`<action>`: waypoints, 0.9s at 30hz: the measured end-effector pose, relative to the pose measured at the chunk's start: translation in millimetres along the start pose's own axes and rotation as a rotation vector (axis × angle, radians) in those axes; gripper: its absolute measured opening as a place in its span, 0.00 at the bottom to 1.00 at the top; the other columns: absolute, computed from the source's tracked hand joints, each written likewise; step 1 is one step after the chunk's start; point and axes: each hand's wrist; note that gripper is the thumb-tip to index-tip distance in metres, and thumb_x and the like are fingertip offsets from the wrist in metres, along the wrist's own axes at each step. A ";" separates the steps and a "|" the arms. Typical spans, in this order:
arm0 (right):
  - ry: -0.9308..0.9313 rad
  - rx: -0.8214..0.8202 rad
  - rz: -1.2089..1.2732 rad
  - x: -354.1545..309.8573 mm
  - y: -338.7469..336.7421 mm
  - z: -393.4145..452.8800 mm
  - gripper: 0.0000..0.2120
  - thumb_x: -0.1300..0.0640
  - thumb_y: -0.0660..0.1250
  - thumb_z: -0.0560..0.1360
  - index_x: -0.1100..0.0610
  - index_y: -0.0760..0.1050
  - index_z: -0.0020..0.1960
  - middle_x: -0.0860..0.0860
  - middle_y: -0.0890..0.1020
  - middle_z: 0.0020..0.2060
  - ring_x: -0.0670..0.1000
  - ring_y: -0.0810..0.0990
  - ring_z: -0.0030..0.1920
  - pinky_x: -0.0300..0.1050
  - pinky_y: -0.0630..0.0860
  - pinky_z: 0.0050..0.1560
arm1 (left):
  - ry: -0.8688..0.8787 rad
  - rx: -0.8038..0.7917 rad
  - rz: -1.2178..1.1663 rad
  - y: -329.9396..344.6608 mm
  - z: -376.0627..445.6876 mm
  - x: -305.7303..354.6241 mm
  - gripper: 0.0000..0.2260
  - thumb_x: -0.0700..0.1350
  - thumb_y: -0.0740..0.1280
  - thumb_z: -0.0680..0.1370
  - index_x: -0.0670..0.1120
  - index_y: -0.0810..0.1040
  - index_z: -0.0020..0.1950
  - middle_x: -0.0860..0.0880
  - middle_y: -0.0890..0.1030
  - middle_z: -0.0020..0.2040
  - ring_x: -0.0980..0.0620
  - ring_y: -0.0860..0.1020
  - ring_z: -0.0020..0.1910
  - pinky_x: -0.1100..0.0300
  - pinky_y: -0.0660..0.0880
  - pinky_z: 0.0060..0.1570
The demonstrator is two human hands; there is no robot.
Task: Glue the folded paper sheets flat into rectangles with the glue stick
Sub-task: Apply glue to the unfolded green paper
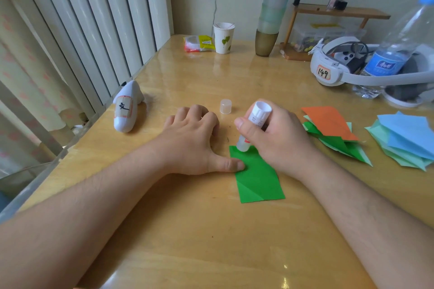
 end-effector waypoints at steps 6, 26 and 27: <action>-0.017 -0.106 -0.029 -1.5 4.2 -0.8 0.13 0.41 0.71 0.76 0.50 0.75 0.42 0.49 0.83 0.35 0.46 0.75 0.34 0.42 0.71 0.36 | -0.009 0.017 0.050 2.7 2.1 1.8 0.43 0.87 0.55 0.54 0.58 0.63 0.56 0.54 0.62 0.68 0.48 0.60 0.69 0.50 0.60 0.67; 0.029 -0.088 -0.084 25.2 -22.6 -3.4 0.17 0.41 0.71 0.74 0.53 0.72 0.41 0.46 0.73 0.29 0.47 0.70 0.32 0.52 0.72 0.37 | 0.117 0.081 -0.140 0.9 -6.0 -1.5 0.33 0.80 0.67 0.60 0.62 0.66 0.55 0.56 0.65 0.63 0.51 0.62 0.64 0.51 0.64 0.66; 0.040 -0.084 -0.091 24.3 -21.9 -2.9 0.17 0.43 0.71 0.75 0.54 0.71 0.41 0.46 0.73 0.29 0.47 0.70 0.32 0.51 0.71 0.37 | 0.148 0.099 -0.172 -0.1 -7.0 -2.4 0.33 0.78 0.70 0.60 0.62 0.67 0.55 0.57 0.65 0.63 0.51 0.62 0.63 0.51 0.65 0.65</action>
Point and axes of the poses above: each hand's wrist, its own z-axis towards the middle knuckle, its own y-axis out of the palm, x = y × z
